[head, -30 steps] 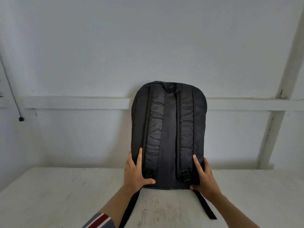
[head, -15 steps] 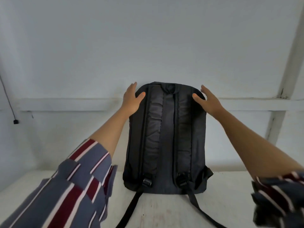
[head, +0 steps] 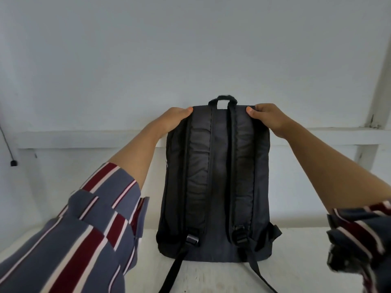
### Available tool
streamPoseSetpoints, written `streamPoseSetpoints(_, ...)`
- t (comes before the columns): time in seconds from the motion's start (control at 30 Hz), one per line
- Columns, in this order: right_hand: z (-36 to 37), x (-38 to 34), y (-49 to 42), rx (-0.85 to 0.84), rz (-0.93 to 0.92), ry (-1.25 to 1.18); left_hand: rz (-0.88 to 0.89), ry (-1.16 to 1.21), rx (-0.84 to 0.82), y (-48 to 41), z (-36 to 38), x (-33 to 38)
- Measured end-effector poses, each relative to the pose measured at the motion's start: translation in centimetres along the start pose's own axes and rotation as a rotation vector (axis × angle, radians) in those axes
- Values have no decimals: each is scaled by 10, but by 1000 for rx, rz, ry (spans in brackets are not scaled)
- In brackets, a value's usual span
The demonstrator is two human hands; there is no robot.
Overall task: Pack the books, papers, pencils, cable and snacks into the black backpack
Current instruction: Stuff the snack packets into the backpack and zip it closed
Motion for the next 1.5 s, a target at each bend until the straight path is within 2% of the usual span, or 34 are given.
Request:
streamPoseSetpoints(0.13, 5, 6, -3, 100, 43, -70, 43, 131, 167, -6, -5, -2)
streamPoseSetpoints(0.23, 10, 16, -3, 153, 100, 114, -28, 161, 333, -7, -15, -15)
streamPoseSetpoints(0.3, 7, 19, 6, 228, 91, 212, -49, 21, 531, 3, -29, -18)
streamPoseSetpoints(0.37, -1, 15, 27, 377, 5, 262, 80, -170, 757, 31, -39, -6)
streamPoseSetpoints(0.43, -2, 7, 55, 492, -112, 335, 366, -375, 824, 62, -24, 10)
streamPoseSetpoints(0.5, 14, 5, 69, 477, -192, 478, 575, -607, 670, 73, 10, 7)
streamPoseSetpoints(0.57, 37, 15, 64, 354, -164, 638, 520, -778, 432, 62, 34, -12)
streamPoseSetpoints(0.63, 48, 25, 55, 258, -93, 759, 372, -861, 304, 48, 42, -30)
streamPoseSetpoints(0.7, 50, 28, 49, 203, -53, 806, 324, -831, 248, 41, 42, -32)
streamPoseSetpoints(0.8, 47, 25, 53, 165, -77, 765, 352, -718, 194, 41, 38, -24)
streamPoseSetpoints(0.93, 43, 10, 78, 202, -311, 757, 471, -652, 134, 58, 29, -18)
streamPoseSetpoints(1.0, 50, 11, 85, 123, -414, 837, 474, -695, 63, 64, 29, -26)
streamPoseSetpoints(1.07, 58, 21, 84, 24, -416, 928, 421, -732, -13, 65, 33, -37)
streamPoseSetpoints(1.17, 63, 30, 76, -39, -378, 994, 376, -728, -47, 62, 36, -40)
streamPoseSetpoints(1.27, 61, 29, 76, -56, -379, 956, 385, -682, -41, 65, 33, -37)
streamPoseSetpoints(1.4, 32, 19, 98, 172, -458, 661, 471, -549, 109, 83, 12, -37)
streamPoseSetpoints(1.5, 26, 47, 115, 190, -285, 492, 300, -347, 127, 94, 4, -66)
Point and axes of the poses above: each hand's wrist, its own y-axis away from the middle knuckle, its own z-axis out of the palm, x = y × z, the point moved 10 cm from there along -y, towards the middle knuckle, and after that the axes turned 14 degrees about y, right-handed, at the moved point
